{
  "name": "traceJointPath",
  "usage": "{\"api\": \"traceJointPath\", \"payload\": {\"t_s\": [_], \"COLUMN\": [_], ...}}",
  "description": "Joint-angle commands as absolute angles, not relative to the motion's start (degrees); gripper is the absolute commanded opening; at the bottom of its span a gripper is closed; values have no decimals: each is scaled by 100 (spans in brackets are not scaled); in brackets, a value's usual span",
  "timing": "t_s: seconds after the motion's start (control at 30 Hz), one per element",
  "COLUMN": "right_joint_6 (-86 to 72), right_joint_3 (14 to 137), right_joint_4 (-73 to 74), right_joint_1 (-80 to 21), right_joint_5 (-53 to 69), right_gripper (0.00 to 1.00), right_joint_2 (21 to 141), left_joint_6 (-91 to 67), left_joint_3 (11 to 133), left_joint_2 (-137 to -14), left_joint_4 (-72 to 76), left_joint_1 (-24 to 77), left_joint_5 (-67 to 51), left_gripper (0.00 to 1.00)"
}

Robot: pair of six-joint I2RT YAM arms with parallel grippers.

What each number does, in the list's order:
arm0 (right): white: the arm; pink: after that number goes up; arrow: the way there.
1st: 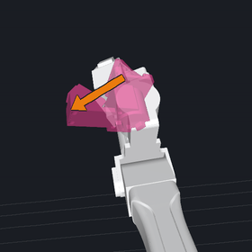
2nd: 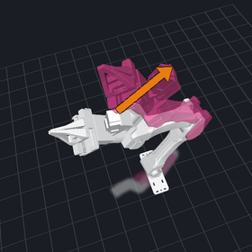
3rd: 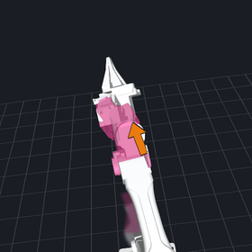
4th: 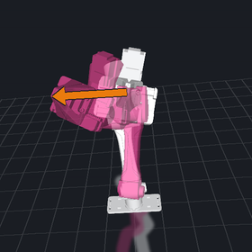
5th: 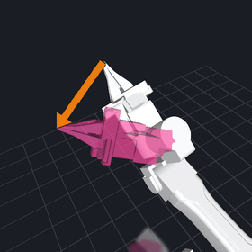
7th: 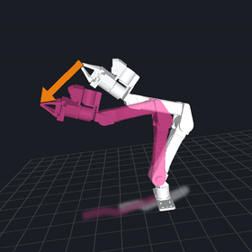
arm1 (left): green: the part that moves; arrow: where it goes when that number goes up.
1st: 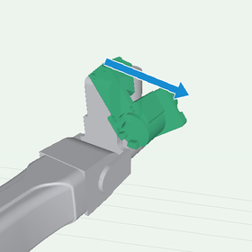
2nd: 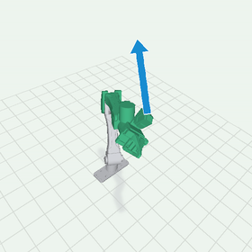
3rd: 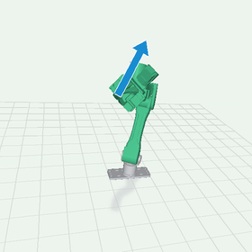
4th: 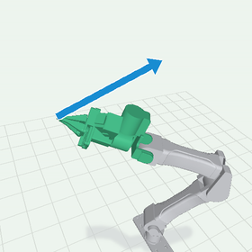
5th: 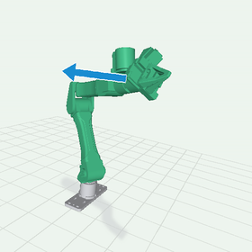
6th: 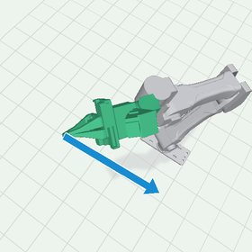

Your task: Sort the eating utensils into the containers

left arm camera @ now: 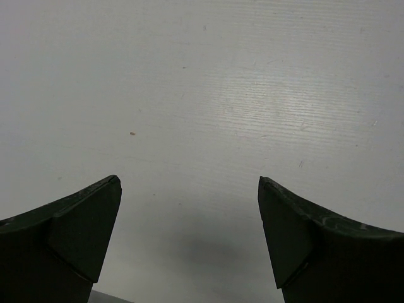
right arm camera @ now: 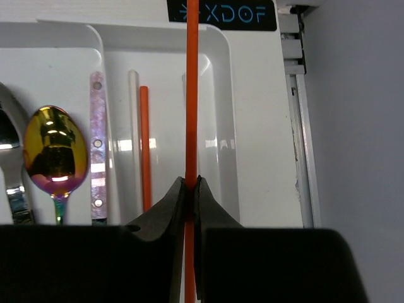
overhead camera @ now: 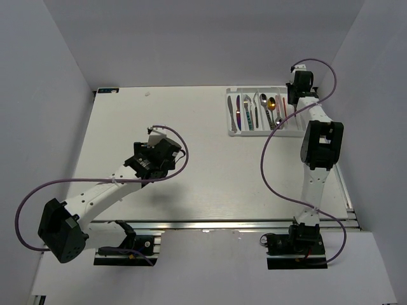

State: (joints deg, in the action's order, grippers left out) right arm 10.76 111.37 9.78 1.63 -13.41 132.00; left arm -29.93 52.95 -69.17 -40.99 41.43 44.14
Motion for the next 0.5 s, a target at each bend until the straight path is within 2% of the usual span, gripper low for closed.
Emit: {"api": "traceJointPath", "payload": {"t_s": [0.0,0.07,0.17,0.2,0.3,0.4,0.47], "right_joint_6": [1108,1072,993,967,774,581,301], "right_joint_3": [11355,11321,11145,11110,11118,11337,11347], "right_joint_4": [808,844,861,870,1036,1432,1765], "right_joint_1": [220,246,246,246,264,264,264], "right_joint_5": [-1415,-1380,-1319,-1197,-1081,-932,-949], "right_gripper": [0,3,23,37,59,69,71], "right_joint_2": [13438,13439,13290,13150,12869,12491,12218], "left_joint_6": [-2918,-2909,-2865,-2865,-2874,-2892,-2927], "left_joint_3": [5344,5326,5300,5309,5317,5326,5449], "left_joint_2": [-6803,-6715,-6566,-6539,-6416,-6337,-6319], "left_joint_4": [-4026,-3955,-3867,-3850,-3797,-3753,-3779], "left_joint_1": [4148,4140,4131,4096,4043,4008,3973], "left_joint_5": [4483,4447,4403,4386,4351,4342,4455], "left_gripper": [98,98,98,98,98,98,98]}}
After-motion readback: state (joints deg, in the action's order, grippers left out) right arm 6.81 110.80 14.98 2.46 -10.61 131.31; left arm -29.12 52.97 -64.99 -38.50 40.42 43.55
